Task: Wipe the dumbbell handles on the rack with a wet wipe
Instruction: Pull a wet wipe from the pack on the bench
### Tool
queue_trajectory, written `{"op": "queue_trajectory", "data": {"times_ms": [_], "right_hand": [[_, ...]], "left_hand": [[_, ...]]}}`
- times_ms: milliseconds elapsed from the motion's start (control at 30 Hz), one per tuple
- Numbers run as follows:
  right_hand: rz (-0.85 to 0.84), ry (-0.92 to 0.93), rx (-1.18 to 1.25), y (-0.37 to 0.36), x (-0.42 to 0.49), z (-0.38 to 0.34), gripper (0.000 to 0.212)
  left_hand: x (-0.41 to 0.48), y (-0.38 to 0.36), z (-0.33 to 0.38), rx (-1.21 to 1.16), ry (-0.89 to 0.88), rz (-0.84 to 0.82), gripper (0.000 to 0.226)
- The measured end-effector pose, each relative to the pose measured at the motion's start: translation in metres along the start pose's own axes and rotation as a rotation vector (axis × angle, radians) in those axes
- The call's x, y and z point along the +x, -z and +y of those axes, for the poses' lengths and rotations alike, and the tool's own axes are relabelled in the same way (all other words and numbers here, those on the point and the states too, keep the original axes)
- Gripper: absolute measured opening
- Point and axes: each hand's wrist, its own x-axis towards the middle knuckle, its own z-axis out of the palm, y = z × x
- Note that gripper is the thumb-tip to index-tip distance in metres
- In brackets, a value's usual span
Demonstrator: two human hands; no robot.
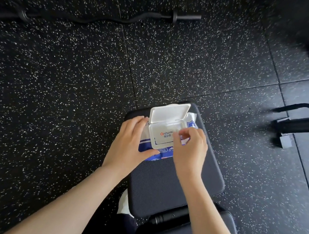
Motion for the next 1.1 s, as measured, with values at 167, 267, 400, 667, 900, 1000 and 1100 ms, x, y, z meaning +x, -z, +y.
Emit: {"op": "queue_trajectory", "data": {"times_ms": [167, 267, 400, 667, 900, 1000, 1100], "right_hand": [[0.09, 0.203, -0.02, -0.011, -0.029, -0.027, 0.011], [0.062, 0.263, -0.052, -0.033, -0.046, -0.035, 0.01], [0.086, 0.197, -0.058, -0.052, -0.053, -0.029, 0.008], [-0.01, 0.28, 0.028, -0.041, -0.05, -0.01, 0.016], [0.082, 0.099, 0.055, -0.005, -0.016, 0.002, 0.007], [-0.013, 0.062, -0.099, -0.001, 0.003, 0.005, 0.017], [-0.076, 0.085, -0.216, -0.004, 0.01, 0.005, 0.017]], "left_hand": [[-0.001, 0.003, 0.001, -0.087, 0.002, -0.016, 0.077], [-0.004, 0.004, -0.004, -0.04, -0.062, -0.041, 0.063], [-0.012, 0.004, -0.006, -0.185, 0.024, 0.093, 0.058], [-0.019, 0.007, -0.006, -0.087, -0.08, 0.125, 0.053], [-0.016, 0.009, -0.004, -0.057, -0.111, 0.161, 0.033], [-0.017, 0.009, -0.004, -0.072, -0.112, 0.16, 0.03], [-0.018, 0.009, -0.003, -0.07, -0.105, 0.152, 0.033]]}}
